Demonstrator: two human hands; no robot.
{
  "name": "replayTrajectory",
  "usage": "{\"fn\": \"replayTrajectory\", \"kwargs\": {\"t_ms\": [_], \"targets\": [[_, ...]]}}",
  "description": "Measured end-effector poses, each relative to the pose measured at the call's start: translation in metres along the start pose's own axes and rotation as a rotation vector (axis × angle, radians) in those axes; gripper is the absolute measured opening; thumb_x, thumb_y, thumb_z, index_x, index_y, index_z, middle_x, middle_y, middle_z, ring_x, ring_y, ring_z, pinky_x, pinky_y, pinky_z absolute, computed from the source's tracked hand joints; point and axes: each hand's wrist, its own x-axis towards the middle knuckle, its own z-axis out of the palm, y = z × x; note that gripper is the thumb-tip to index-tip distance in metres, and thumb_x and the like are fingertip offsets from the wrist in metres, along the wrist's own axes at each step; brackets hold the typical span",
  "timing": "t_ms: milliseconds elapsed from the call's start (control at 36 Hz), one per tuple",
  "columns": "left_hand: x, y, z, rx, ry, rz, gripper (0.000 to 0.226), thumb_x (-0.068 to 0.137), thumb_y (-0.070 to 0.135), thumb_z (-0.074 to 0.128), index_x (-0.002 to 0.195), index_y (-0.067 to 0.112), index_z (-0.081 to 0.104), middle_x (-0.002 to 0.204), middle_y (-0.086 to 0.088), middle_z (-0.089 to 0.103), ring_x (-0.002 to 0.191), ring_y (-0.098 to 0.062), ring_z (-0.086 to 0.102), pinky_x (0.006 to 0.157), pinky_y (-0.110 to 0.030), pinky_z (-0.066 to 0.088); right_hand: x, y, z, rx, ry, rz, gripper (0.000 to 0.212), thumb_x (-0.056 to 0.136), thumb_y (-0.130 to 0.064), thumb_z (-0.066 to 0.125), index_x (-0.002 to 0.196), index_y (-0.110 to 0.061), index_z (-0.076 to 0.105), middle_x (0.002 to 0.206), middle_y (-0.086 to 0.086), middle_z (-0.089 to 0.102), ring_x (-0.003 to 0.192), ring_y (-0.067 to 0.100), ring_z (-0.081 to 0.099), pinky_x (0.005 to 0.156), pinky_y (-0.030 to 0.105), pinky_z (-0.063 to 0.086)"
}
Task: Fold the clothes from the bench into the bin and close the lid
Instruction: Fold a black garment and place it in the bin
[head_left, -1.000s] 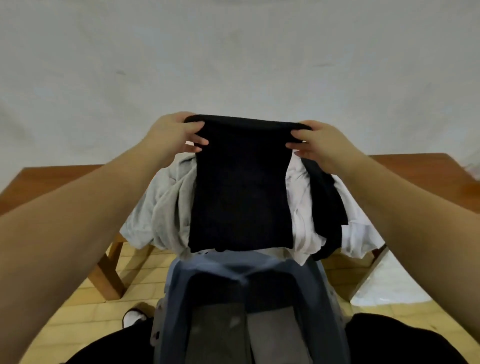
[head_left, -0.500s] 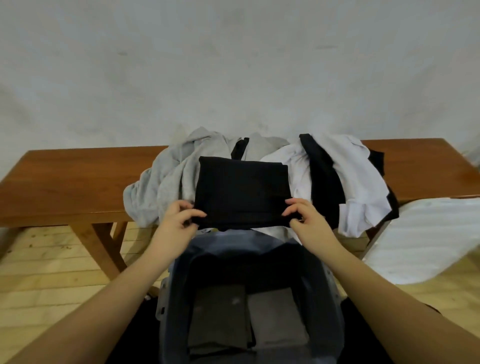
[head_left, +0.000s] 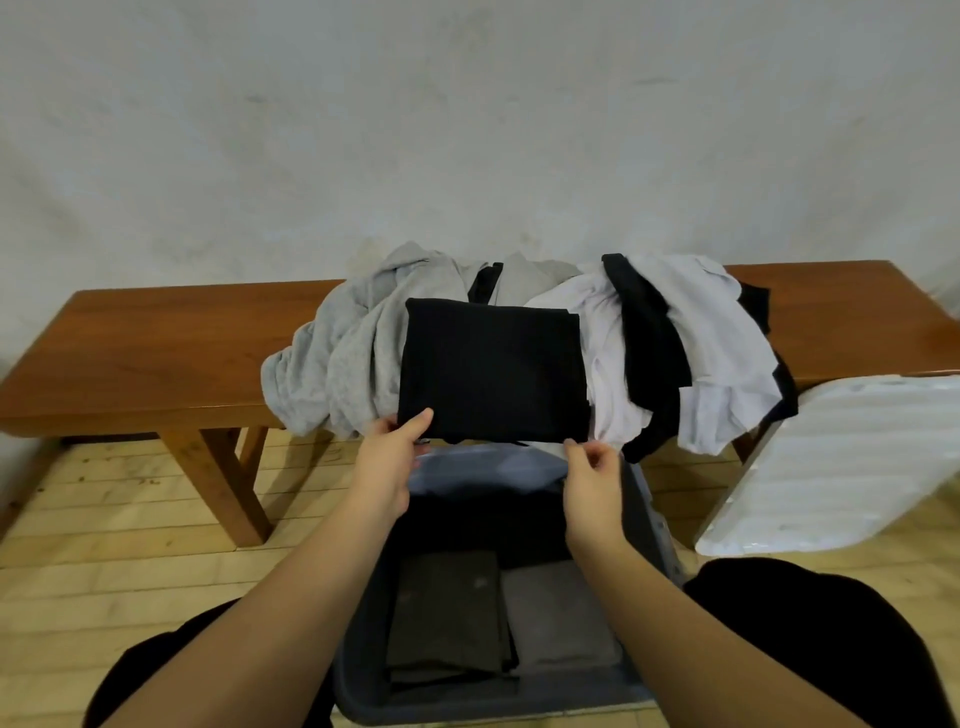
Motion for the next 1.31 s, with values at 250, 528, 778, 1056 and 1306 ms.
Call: {"fn": "replayTrajectory", "kwargs": {"t_ms": [250, 528, 778, 1056, 1306], "targets": [[-0.018, 0.011, -0.005, -0.147, -0.124, 0.005, 0.034, 0.088, 0.014, 0.069, 0.121, 0.008, 0.061, 0.111, -0.017, 0.072, 0.092, -0.028, 0.071, 0.071, -0.034, 0.059, -0.009, 0.008, 0.039, 0.619, -0.517, 0.454, 0.07, 0.085, -0.056, 0.061, 0.141, -0.018, 0.043, 0.139, 0.012, 0.054, 0.132, 0.026, 0.049, 0.11, 0.038, 0.037], [-0.047, 0.032, -0.005, -0.44, -0.292, -0.066, 0.03, 0.093, 0.007, 0.058, 0.122, 0.003, 0.06, 0.118, -0.016, 0.07, 0.095, -0.028, 0.071, 0.078, -0.031, 0.06, 0.002, -0.002, 0.024, 1.092, -0.446, 0.405, 0.076, 0.083, -0.075, 0.052, 0.132, -0.017, 0.06, 0.128, 0.01, 0.066, 0.116, 0.03, 0.065, 0.101, 0.043, 0.049], [-0.07, 0.035, -0.024, -0.408, -0.322, -0.014, 0.024, 0.095, 0.008, 0.055, 0.118, 0.006, 0.06, 0.108, -0.014, 0.074, 0.09, -0.024, 0.074, 0.073, -0.027, 0.061, 0.005, -0.032, -0.032, 0.661, -0.498, 0.427, 0.019, 0.102, -0.021, 0.047, 0.095, -0.012, 0.062, 0.066, 0.001, 0.068, 0.052, 0.011, 0.063, 0.057, 0.024, 0.056], [-0.082, -0.003, -0.031, -0.313, -0.285, -0.095, 0.015, 0.095, 0.008, 0.054, 0.108, 0.009, 0.062, 0.086, -0.005, 0.075, 0.066, -0.015, 0.073, 0.057, -0.022, 0.058, 0.008, -0.039, -0.09, 0.164, -0.466, 0.405, 0.018, 0.101, -0.013, 0.048, 0.113, -0.016, 0.061, 0.089, 0.006, 0.061, 0.07, 0.016, 0.057, 0.049, 0.024, 0.053], [-0.051, -0.051, -0.021, -0.192, -0.176, -0.308, 0.011, 0.096, 0.01, 0.053, 0.106, 0.009, 0.058, 0.091, -0.009, 0.071, 0.068, -0.021, 0.074, 0.054, -0.025, 0.057, 0.027, 0.003, -0.111, -0.032, -0.573, 0.442, 0.05, 0.1, -0.001, 0.031, 0.121, -0.03, 0.065, 0.084, 0.004, 0.068, 0.063, 0.016, 0.056, 0.046, 0.023, 0.047]]}}
